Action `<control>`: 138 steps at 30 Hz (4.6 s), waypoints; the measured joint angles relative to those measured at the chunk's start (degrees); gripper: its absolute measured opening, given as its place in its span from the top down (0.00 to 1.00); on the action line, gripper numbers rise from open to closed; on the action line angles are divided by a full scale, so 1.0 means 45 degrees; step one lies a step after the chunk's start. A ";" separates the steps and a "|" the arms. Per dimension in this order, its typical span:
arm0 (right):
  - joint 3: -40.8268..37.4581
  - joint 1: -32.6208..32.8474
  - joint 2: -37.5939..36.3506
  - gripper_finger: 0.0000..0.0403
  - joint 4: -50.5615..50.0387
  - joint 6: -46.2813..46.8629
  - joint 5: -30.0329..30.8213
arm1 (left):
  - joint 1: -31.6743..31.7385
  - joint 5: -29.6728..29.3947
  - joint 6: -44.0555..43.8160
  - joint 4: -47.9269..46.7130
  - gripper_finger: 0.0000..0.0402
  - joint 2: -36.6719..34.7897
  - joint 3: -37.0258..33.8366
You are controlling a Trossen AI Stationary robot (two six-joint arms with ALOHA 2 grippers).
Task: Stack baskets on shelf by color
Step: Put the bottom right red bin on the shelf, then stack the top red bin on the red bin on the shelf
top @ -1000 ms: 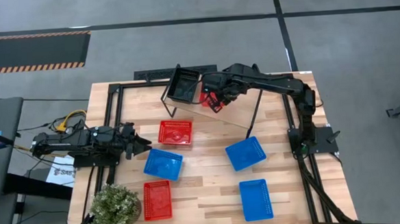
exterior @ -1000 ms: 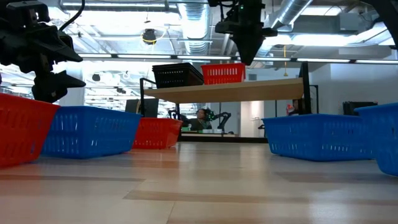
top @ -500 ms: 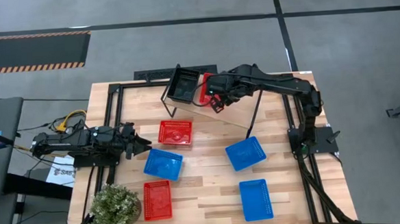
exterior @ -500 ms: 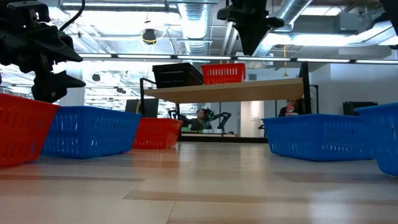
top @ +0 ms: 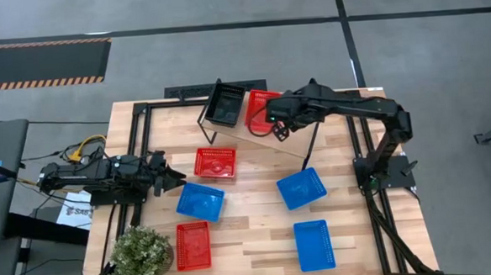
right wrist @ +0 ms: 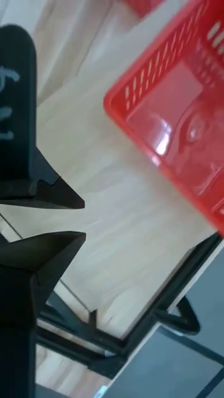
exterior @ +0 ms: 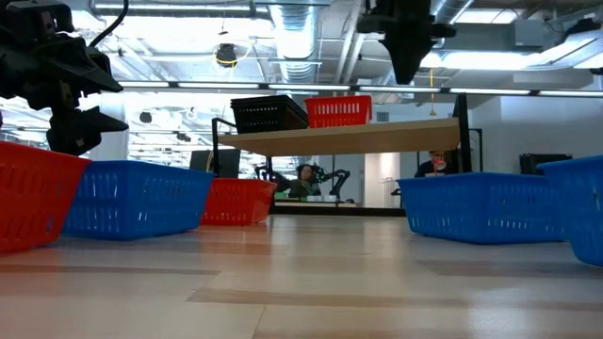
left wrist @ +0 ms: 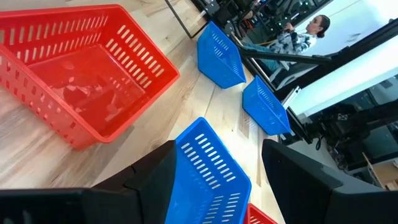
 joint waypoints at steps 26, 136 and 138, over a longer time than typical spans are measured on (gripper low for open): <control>-0.1432 0.0010 0.0327 0.77 0.3671 -0.0977 -0.0782 | 0.0000 -0.0046 0.0117 -0.0077 0.44 0.0000 0.0002; 0.0900 -0.6667 -0.2146 0.99 0.6520 -1.0798 -1.0290 | 0.0000 -0.1037 0.0476 -0.0087 0.44 0.0165 0.0002; 0.0905 -0.7143 -0.2179 0.99 0.6573 -1.1353 -1.0860 | 0.0000 -0.1366 0.0194 -0.0087 0.44 0.0165 -0.0003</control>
